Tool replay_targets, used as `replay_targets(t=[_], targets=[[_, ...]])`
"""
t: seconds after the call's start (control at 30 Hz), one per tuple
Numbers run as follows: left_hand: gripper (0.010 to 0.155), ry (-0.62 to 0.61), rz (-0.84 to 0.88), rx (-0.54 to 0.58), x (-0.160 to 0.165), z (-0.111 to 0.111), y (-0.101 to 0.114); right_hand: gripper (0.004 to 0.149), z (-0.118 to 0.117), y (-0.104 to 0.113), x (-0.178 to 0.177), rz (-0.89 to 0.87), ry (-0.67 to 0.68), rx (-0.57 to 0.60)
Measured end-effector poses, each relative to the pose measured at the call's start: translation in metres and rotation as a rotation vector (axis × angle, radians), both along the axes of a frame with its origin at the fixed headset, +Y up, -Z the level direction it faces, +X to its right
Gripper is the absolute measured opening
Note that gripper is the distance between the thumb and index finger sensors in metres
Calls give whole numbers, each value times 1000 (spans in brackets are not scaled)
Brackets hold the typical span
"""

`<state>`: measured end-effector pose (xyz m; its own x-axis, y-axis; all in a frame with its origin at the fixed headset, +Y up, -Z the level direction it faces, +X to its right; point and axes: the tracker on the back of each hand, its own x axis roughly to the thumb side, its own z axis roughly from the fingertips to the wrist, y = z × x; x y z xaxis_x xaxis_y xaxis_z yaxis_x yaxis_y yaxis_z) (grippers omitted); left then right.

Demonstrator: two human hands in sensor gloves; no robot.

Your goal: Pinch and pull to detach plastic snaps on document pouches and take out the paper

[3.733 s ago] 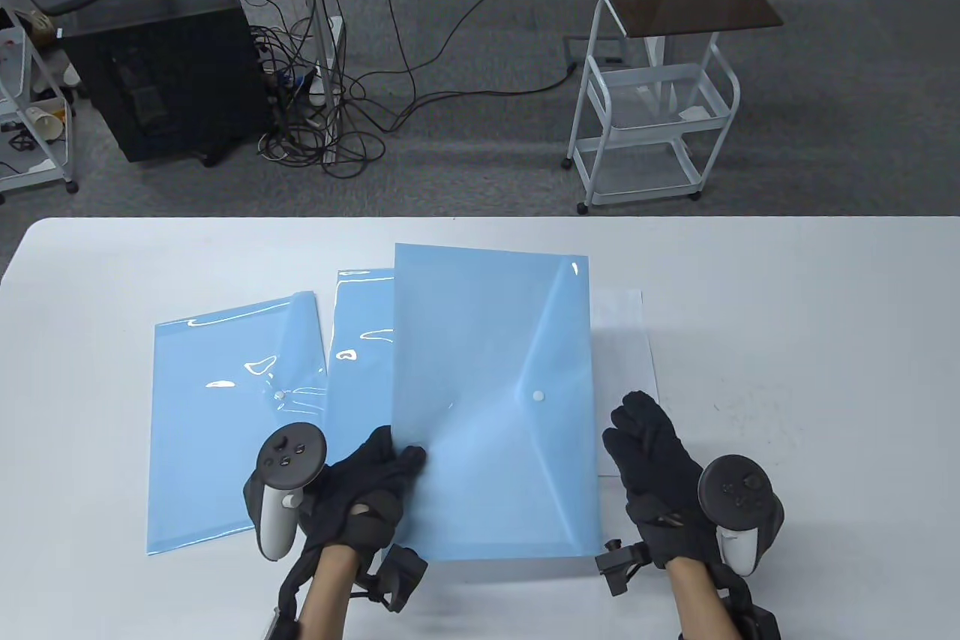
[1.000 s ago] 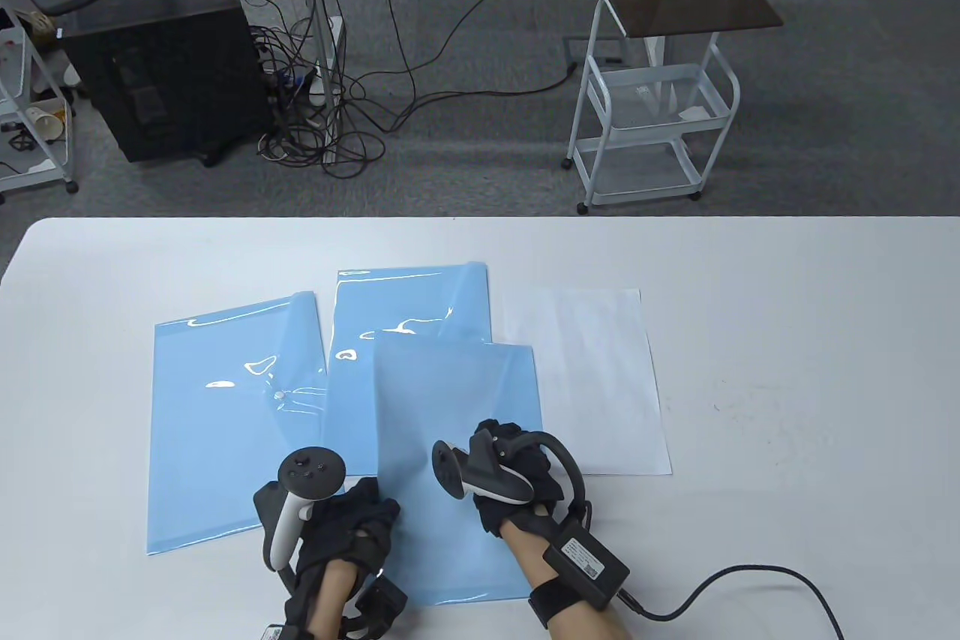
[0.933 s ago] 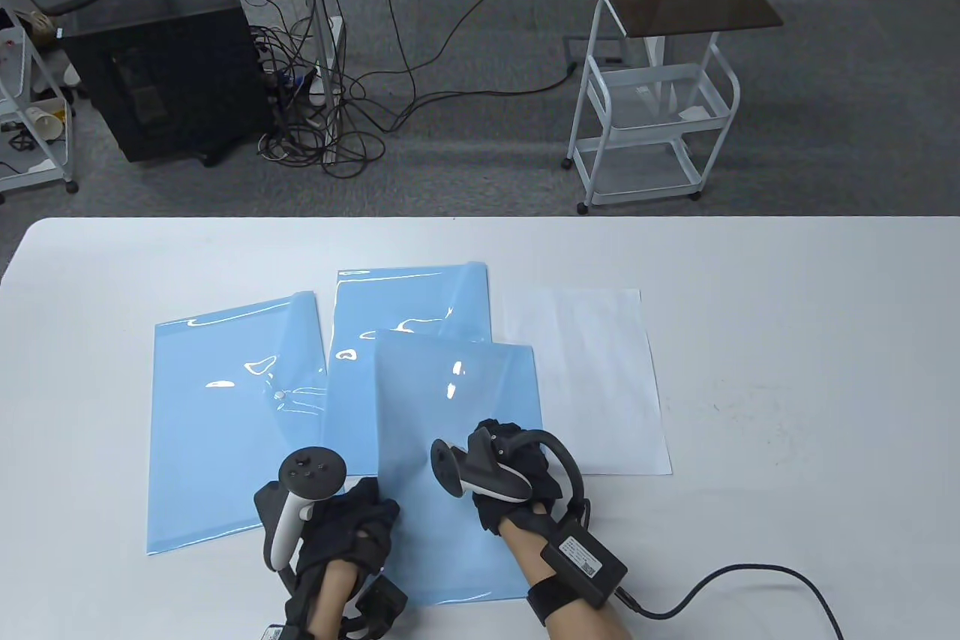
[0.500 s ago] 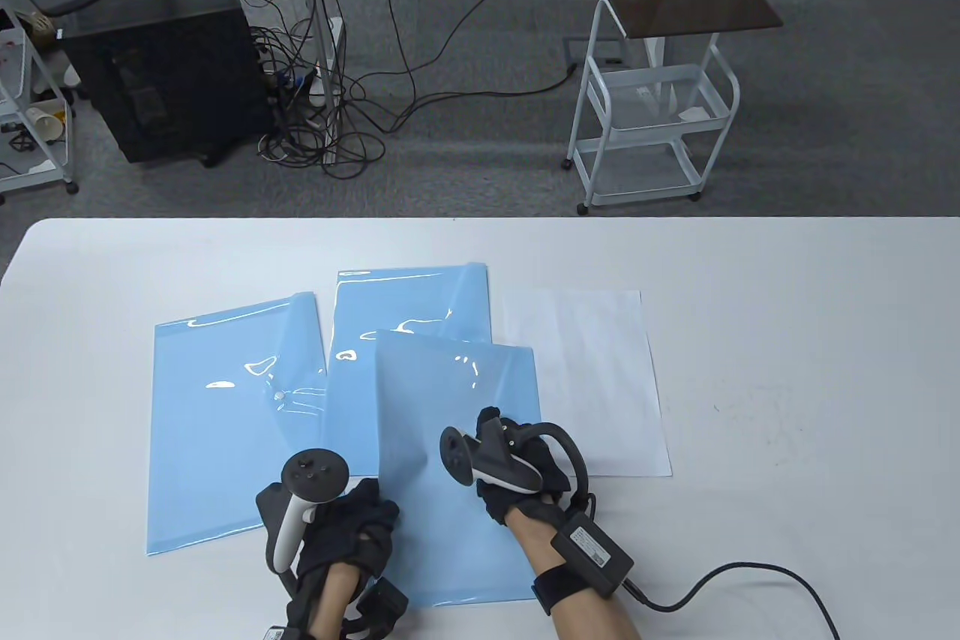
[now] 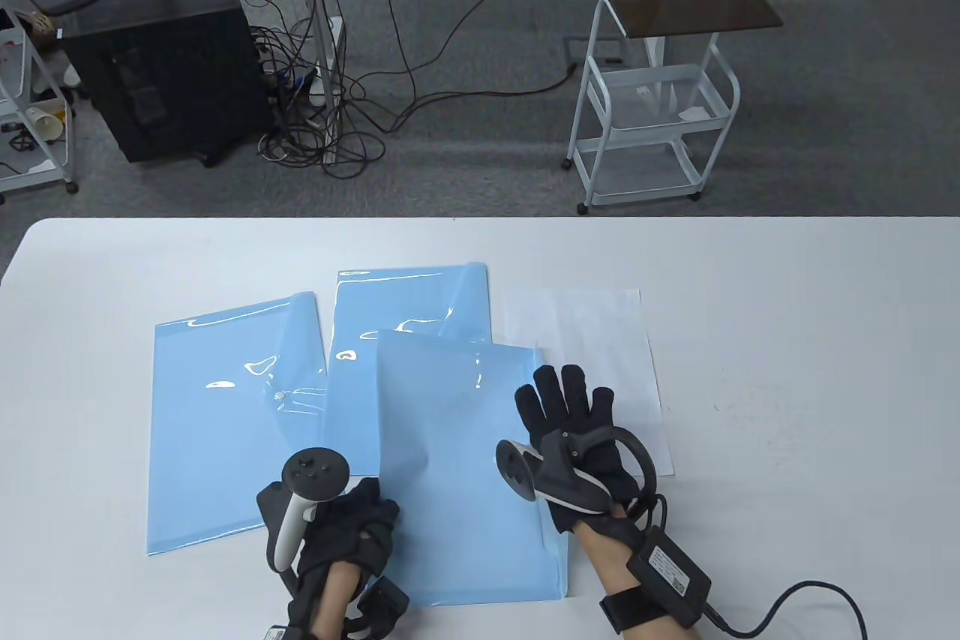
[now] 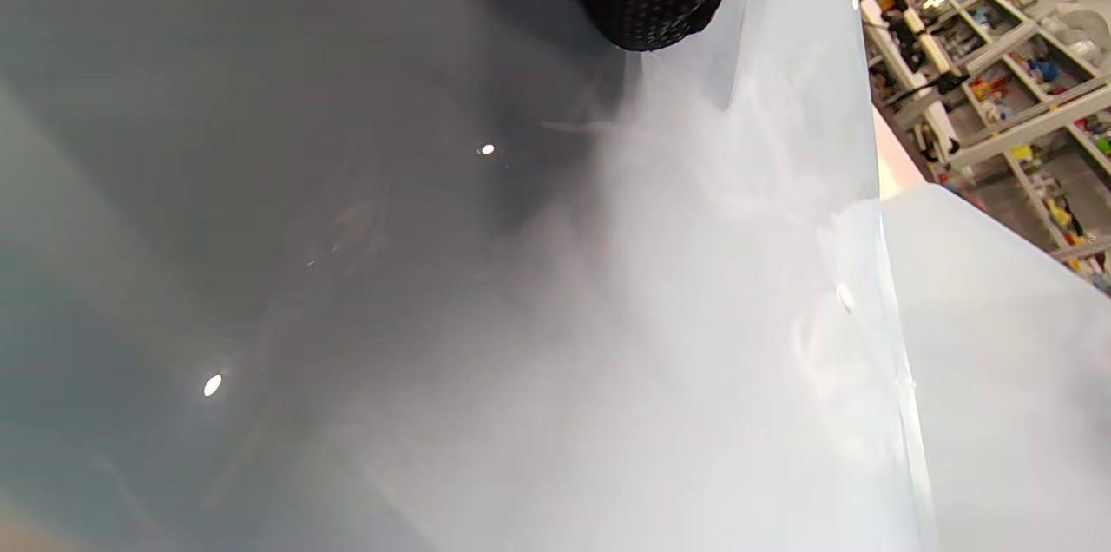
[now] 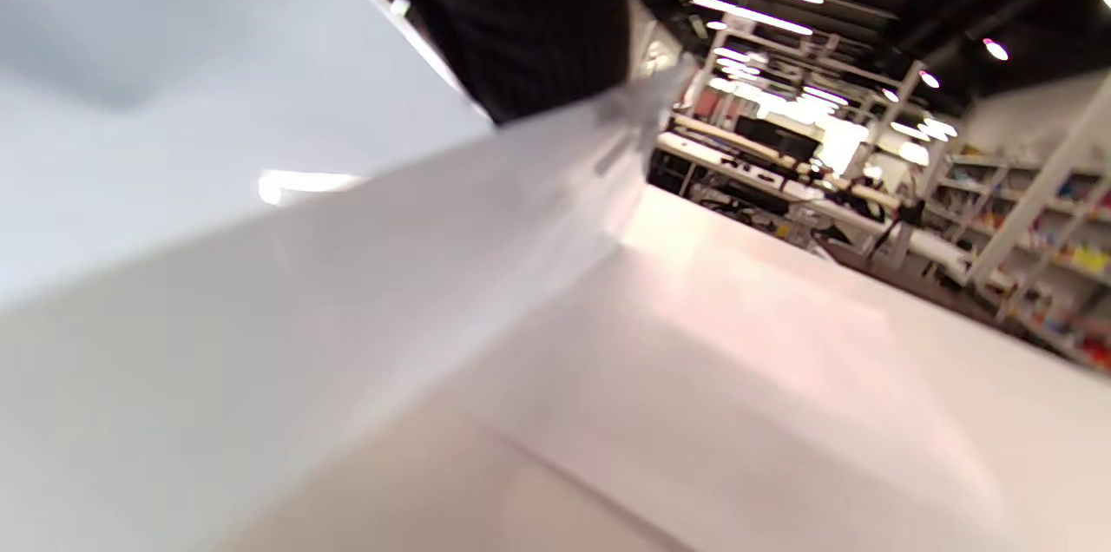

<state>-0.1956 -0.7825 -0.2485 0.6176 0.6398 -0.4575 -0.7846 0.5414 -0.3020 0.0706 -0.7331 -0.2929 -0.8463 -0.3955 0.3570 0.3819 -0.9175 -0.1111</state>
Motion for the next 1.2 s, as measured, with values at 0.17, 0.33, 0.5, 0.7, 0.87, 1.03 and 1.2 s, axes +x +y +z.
replay_targets(t=[0.17,0.33,0.5,0.7,0.87,1.03,1.2], targets=[[46,3,-3,1,0,0,0,70,19,-13,-4,129,202,-37],[46,8,-7,3,0,0,0,55,28,-14,-10,17,259,-96],[46,10,-7,5,0,0,0,54,21,-8,5,-247,20,-254],[46,14,0,2,0,0,0,55,14,-9,32,-499,-151,-342],[46,19,16,0,-1,1,0,55,5,-25,52,-647,-236,-424],[46,24,110,1,-4,2,0,54,1,-33,57,-681,-240,-415],[46,45,303,-5,-11,3,-2,54,1,-41,56,-616,-223,-330]])
